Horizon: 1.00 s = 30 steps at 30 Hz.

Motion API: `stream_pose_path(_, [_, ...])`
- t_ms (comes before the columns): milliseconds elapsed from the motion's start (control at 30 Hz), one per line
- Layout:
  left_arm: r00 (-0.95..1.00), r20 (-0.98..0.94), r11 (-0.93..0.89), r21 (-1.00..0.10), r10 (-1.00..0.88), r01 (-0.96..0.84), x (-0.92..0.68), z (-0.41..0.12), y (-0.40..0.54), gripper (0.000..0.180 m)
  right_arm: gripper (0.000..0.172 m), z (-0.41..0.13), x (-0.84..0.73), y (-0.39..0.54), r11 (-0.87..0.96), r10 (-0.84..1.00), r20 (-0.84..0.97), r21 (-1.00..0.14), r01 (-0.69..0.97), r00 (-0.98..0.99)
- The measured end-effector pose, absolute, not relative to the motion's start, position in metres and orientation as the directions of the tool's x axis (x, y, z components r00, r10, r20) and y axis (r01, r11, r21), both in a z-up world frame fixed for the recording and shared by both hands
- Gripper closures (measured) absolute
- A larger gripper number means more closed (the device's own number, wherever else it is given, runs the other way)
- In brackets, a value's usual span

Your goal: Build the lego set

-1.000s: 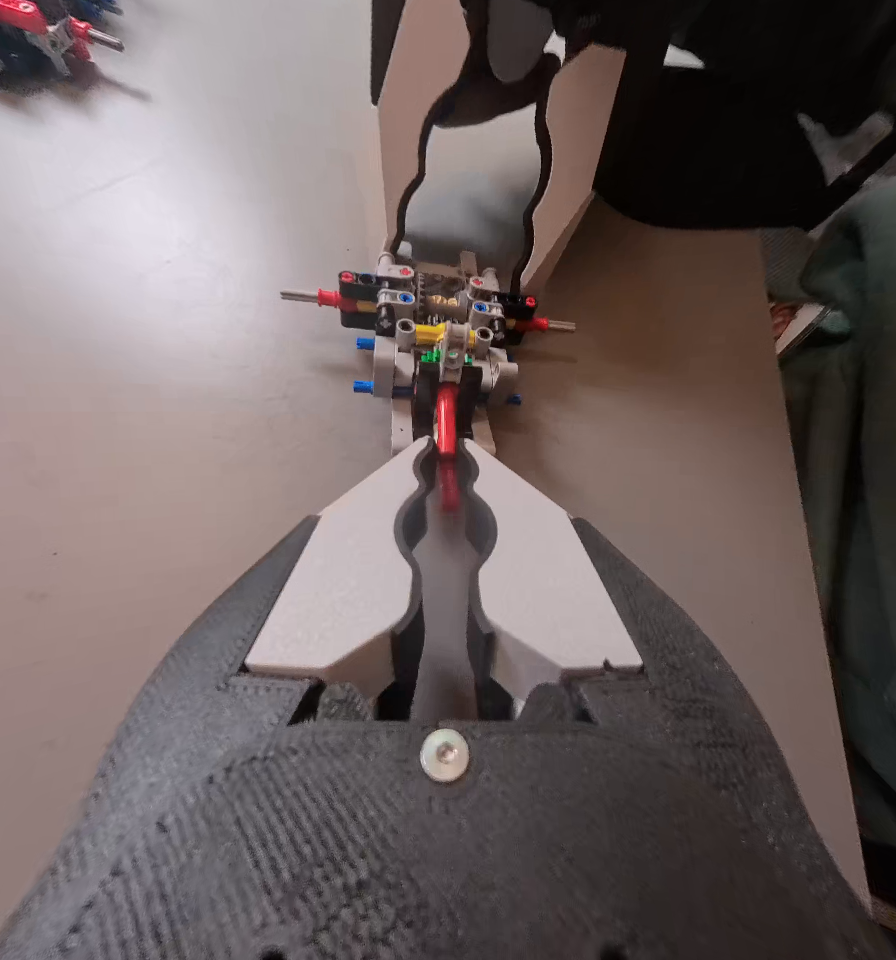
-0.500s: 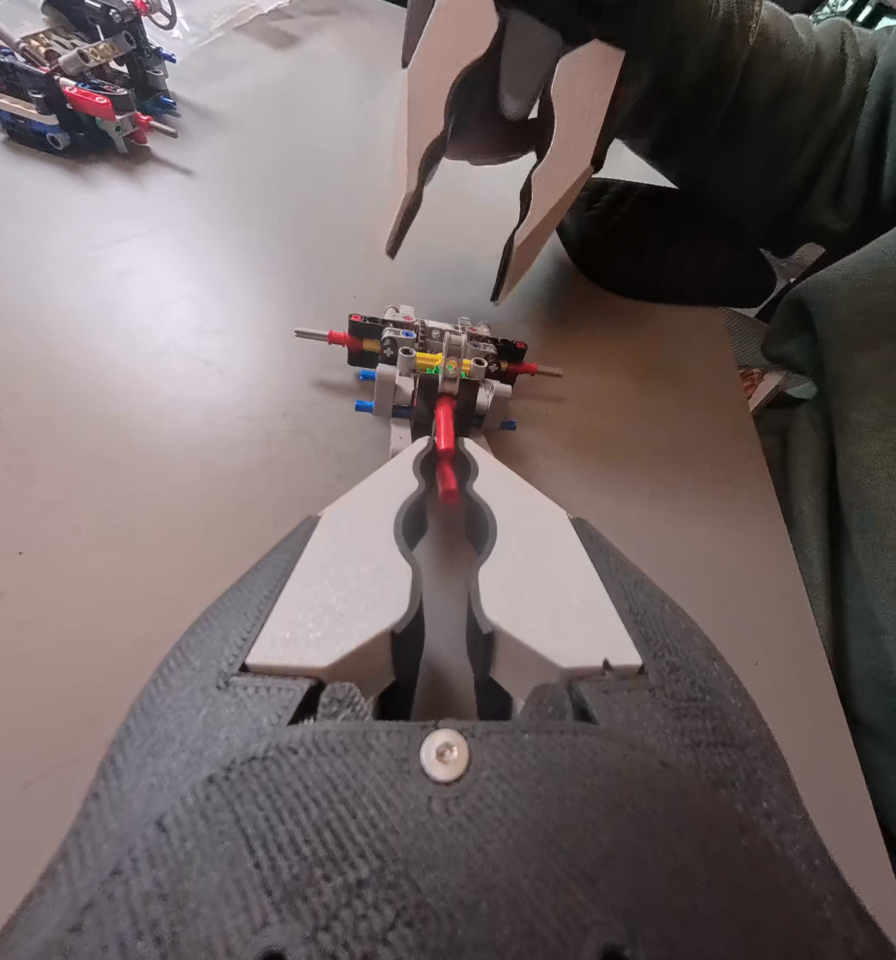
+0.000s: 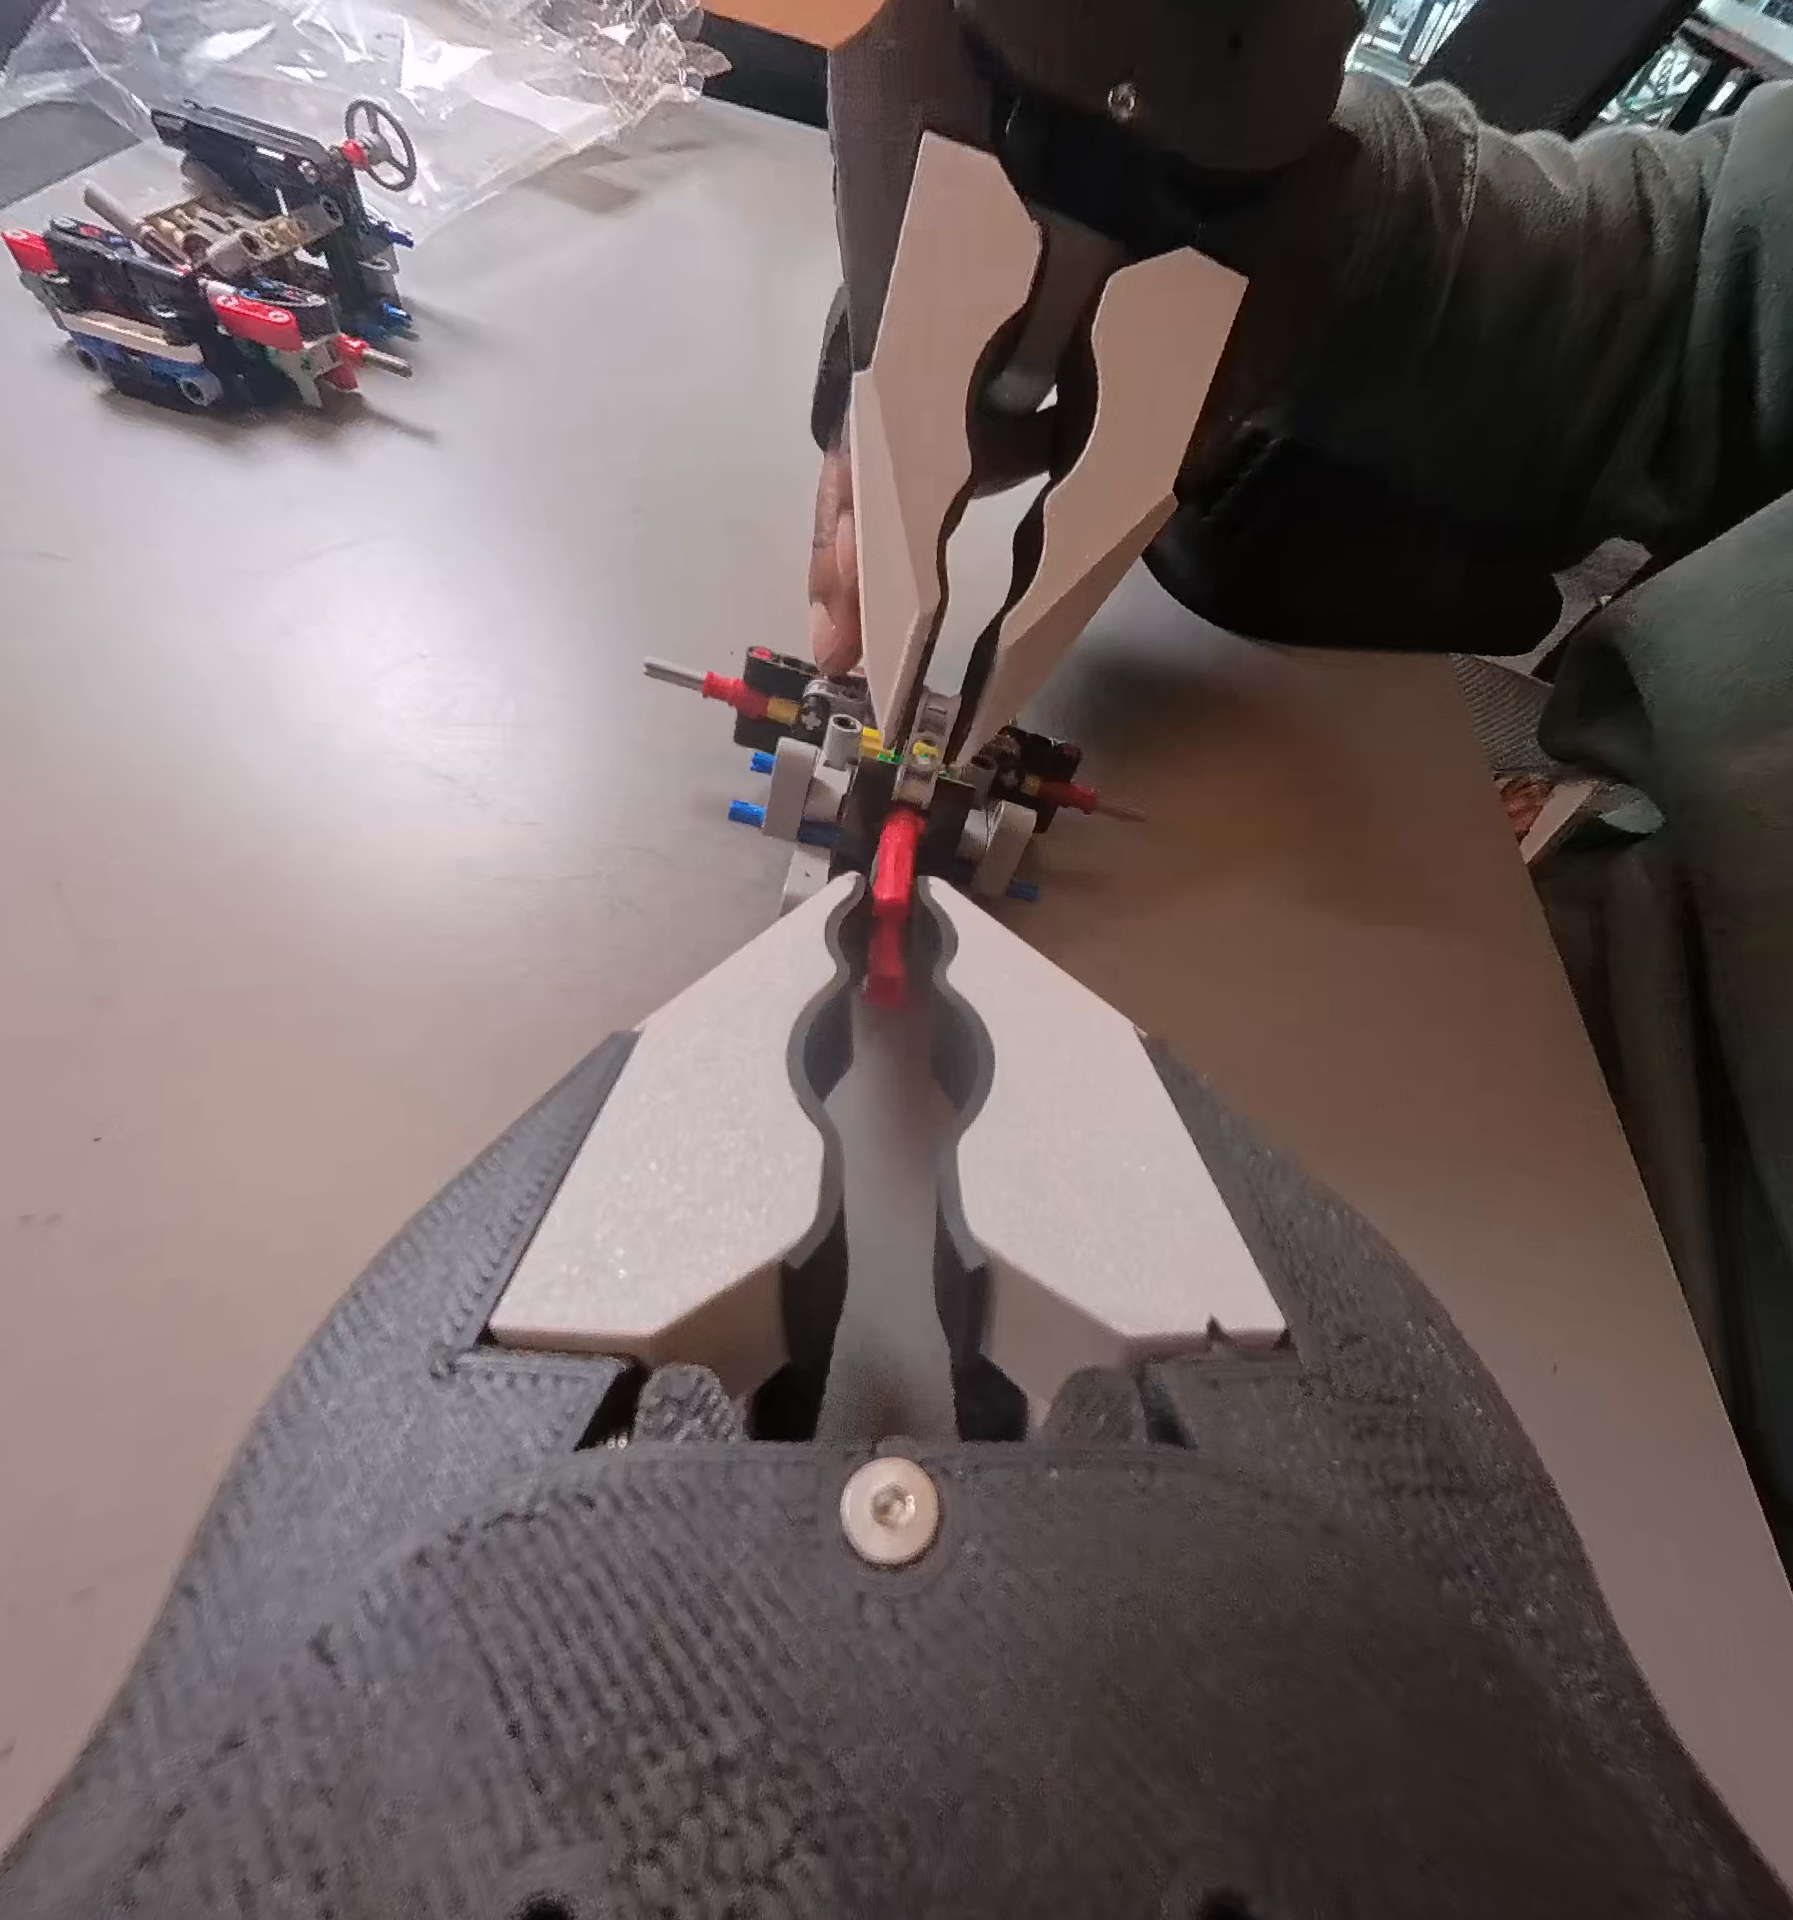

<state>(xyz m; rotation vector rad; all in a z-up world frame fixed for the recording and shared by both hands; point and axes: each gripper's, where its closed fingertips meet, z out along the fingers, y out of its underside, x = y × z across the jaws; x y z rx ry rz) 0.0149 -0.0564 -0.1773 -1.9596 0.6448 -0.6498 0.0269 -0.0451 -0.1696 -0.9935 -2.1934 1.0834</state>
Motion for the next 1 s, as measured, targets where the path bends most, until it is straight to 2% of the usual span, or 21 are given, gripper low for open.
stream_pose_path(33, [0.724, 0.174, -0.418, -0.892, -0.667, -0.171, 0.014, -0.177, -0.056, 0.174, 0.166, -0.171, 0.027, -0.044, 0.42, 0.785, 0.11, -0.818, 0.393, -0.61])
stream_pose_path(300, [0.76, 0.112, -0.424, -0.877, -0.641, -0.228, 0.0, -0.189, -0.058, 0.167, 0.166, -0.173, 0.027, -0.041, 0.375, 0.795, 0.064, -0.833, 0.407, -0.603])
stream_pose_path(500, [0.752, 0.107, -0.432, -0.866, -0.65, -0.25, 0.004, -0.192, -0.058, 0.175, 0.165, -0.174, 0.026, -0.036, 0.364, 0.805, 0.061, -0.836, 0.41, -0.59])
stream_pose_path(667, [0.76, 0.118, -0.445, -0.863, -0.639, -0.241, 0.001, -0.193, -0.057, 0.175, 0.139, -0.163, 0.035, -0.024, 0.371, 0.815, 0.078, -0.832, 0.413, -0.575])
stream_pose_path(767, [0.762, 0.11, -0.44, -0.864, -0.639, -0.244, 0.001, -0.193, -0.058, 0.175, 0.12, -0.175, 0.049, -0.003, 0.43, 0.828, 0.124, -0.767, 0.477, -0.547])
stream_pose_path(900, [0.761, 0.118, -0.44, -0.867, -0.638, -0.234, 0.0, -0.192, -0.057, 0.175, 0.098, -0.193, 0.066, 0.008, 0.448, 0.833, 0.096, -0.696, 0.561, -0.545])
stream_pose_path(1000, [0.765, 0.116, -0.44, -0.868, -0.634, -0.233, -0.002, -0.192, -0.057, 0.175, 0.091, -0.204, 0.071, 0.009, 0.472, 0.825, 0.09, -0.651, 0.595, -0.557])
